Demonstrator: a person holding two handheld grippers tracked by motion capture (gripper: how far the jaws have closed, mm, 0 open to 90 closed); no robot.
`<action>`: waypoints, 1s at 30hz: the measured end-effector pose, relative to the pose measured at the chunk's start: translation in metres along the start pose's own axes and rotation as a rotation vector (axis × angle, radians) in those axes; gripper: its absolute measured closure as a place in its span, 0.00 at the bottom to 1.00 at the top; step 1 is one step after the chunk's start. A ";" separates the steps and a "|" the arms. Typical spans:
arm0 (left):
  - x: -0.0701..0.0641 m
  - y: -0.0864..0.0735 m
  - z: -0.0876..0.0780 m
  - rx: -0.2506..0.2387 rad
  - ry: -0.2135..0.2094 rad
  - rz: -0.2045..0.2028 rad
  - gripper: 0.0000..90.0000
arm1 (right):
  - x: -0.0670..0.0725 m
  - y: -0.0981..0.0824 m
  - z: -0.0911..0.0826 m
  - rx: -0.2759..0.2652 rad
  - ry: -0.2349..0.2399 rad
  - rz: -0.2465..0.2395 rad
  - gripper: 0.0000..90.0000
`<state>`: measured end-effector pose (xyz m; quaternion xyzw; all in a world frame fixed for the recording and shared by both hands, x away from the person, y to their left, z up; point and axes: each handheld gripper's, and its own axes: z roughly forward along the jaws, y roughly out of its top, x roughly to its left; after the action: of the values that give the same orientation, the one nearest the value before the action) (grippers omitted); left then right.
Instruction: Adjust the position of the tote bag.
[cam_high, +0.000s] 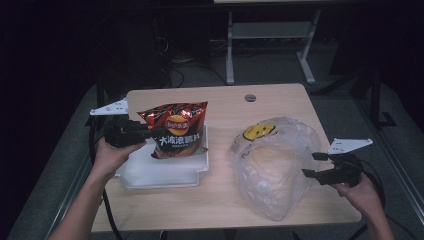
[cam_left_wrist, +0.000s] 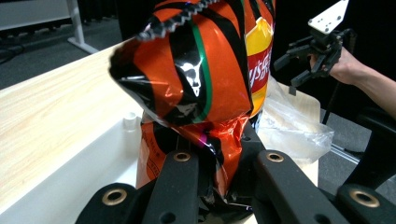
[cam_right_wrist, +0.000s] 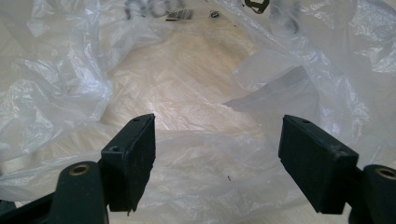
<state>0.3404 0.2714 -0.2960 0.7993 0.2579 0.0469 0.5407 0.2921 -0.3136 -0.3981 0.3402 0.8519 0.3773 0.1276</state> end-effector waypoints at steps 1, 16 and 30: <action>0.001 -0.001 -0.001 -0.006 -0.003 -0.009 0.92 | 0.000 0.000 0.000 0.000 0.000 0.002 0.30; 0.016 -0.016 0.002 0.030 0.011 -0.025 0.92 | 0.002 0.001 0.003 0.005 0.004 -0.002 0.29; 0.040 -0.042 0.028 0.106 -0.007 -0.083 0.91 | 0.003 -0.001 0.004 0.006 0.009 -0.007 0.29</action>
<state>0.3701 0.2778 -0.3528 0.8157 0.2909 0.0077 0.4999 0.2910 -0.3096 -0.4008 0.3359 0.8547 0.3759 0.1242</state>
